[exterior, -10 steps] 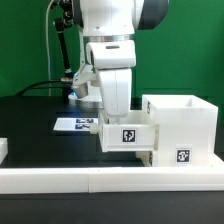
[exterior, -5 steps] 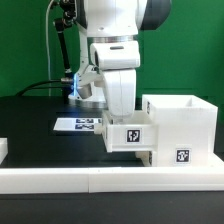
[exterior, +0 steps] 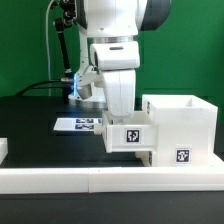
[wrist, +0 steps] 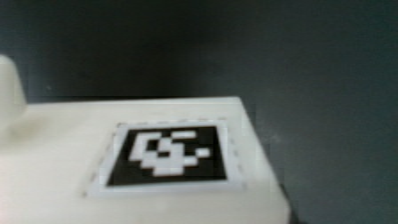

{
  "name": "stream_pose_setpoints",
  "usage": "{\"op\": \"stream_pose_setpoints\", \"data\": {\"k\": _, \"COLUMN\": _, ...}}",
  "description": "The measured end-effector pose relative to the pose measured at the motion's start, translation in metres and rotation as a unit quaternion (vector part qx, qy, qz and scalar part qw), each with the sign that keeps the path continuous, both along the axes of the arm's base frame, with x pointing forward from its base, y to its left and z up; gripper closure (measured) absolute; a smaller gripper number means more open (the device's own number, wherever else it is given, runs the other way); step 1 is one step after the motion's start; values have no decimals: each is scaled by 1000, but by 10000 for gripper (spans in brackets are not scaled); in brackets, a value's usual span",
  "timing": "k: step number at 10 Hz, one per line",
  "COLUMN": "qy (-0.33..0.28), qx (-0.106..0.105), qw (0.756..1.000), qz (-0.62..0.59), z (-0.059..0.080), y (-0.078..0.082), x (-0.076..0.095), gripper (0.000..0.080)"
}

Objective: Assemble drawer

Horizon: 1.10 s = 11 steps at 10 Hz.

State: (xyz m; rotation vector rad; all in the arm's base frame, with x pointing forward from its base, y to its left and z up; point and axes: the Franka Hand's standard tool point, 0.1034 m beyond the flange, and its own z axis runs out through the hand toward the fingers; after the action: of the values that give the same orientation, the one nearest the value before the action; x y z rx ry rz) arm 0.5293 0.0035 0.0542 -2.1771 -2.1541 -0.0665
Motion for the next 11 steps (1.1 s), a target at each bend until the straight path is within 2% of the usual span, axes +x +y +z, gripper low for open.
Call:
{"op": "stream_pose_setpoints", "data": {"k": 6, "qy": 1, "qx": 0, "qw": 1000, "qz": -13, "z": 0, "y": -1, "x": 0, "gripper": 757}}
{"op": "stream_pose_setpoints", "data": {"k": 11, "qy": -6, "qx": -2, "qw": 1000, "qz": 23, "z": -1, "y": -1, "x": 1, "gripper": 757}}
